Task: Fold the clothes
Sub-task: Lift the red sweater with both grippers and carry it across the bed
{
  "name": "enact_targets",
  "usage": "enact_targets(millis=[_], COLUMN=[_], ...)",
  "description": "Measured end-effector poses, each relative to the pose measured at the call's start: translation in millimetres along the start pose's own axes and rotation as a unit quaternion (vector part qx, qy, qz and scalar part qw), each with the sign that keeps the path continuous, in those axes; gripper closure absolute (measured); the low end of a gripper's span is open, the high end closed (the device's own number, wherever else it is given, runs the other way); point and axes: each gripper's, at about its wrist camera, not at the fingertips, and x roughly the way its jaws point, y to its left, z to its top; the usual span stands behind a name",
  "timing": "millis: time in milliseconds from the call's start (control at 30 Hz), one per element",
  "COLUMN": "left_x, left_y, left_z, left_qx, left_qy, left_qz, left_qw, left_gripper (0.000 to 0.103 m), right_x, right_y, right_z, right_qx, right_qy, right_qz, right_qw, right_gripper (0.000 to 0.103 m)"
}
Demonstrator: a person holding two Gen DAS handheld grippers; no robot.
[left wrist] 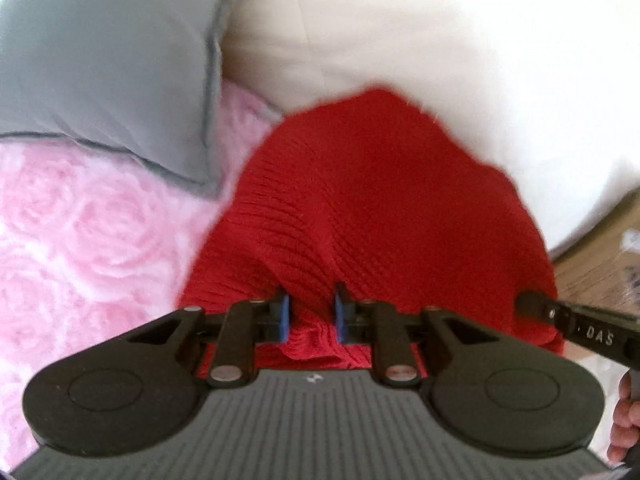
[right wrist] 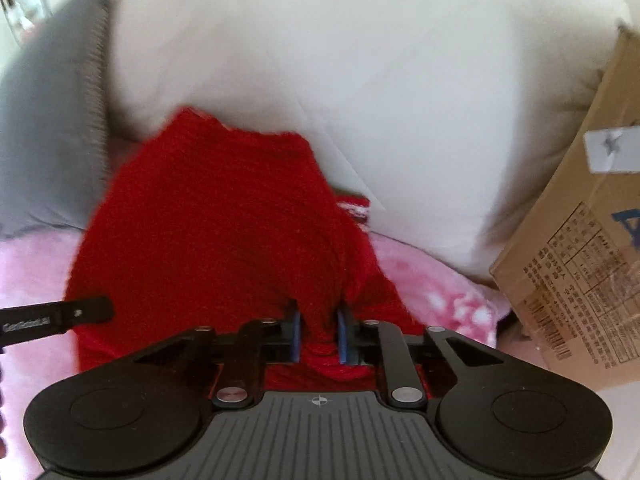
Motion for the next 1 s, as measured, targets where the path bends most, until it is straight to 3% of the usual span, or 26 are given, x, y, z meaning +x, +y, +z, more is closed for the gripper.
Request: enact_targets(millis=[133, 233, 400, 500, 600, 700, 800, 933, 967, 1000], left_x=[-77, -141, -276, -363, -454, -546, -624, -682, -690, -687], left_y=[11, 25, 54, 72, 89, 103, 113, 131, 138, 147], left_z=[-10, -28, -74, -103, -134, -168, -201, -238, -247, -257], left_qx=[-0.013, -0.036, -0.065, -0.079, -0.087, -0.092, -0.097, -0.114, -0.121, -0.134], left_qy=[-0.054, -0.096, -0.196, -0.256, -0.312, -0.369, -0.403, -0.393, -0.38, -0.347], left_qz=[0.004, 0.013, 0.061, 0.102, 0.149, 0.19, 0.232, 0.284, 0.299, 0.318], left_qw=[0.9985, 0.9946, 0.9765, 0.9582, 0.9342, 0.9051, 0.88, 0.8671, 0.867, 0.8722], left_gripper=[0.088, 0.089, 0.089, 0.09, 0.09, 0.09, 0.09, 0.087, 0.083, 0.082], right_x=[-55, -102, -179, -227, -277, -333, -383, -433, -437, -437], right_y=[23, 55, 114, 151, 191, 237, 286, 352, 370, 388], right_z=[1, -2, -15, -23, -32, -47, -68, -108, -120, -131], right_qx=[-0.023, -0.05, -0.079, -0.084, -0.1, -0.121, -0.145, -0.165, -0.182, -0.207], right_qy=[-0.025, -0.043, -0.078, -0.104, -0.133, -0.164, -0.193, -0.201, -0.186, -0.163], right_qz=[0.073, 0.141, 0.25, 0.318, 0.384, 0.455, 0.51, 0.56, 0.554, 0.539], right_qw=[0.997, 0.988, 0.962, 0.939, 0.908, 0.867, 0.826, 0.787, 0.79, 0.8], right_gripper=[0.089, 0.089, 0.09, 0.09, 0.09, 0.091, 0.091, 0.09, 0.089, 0.082])
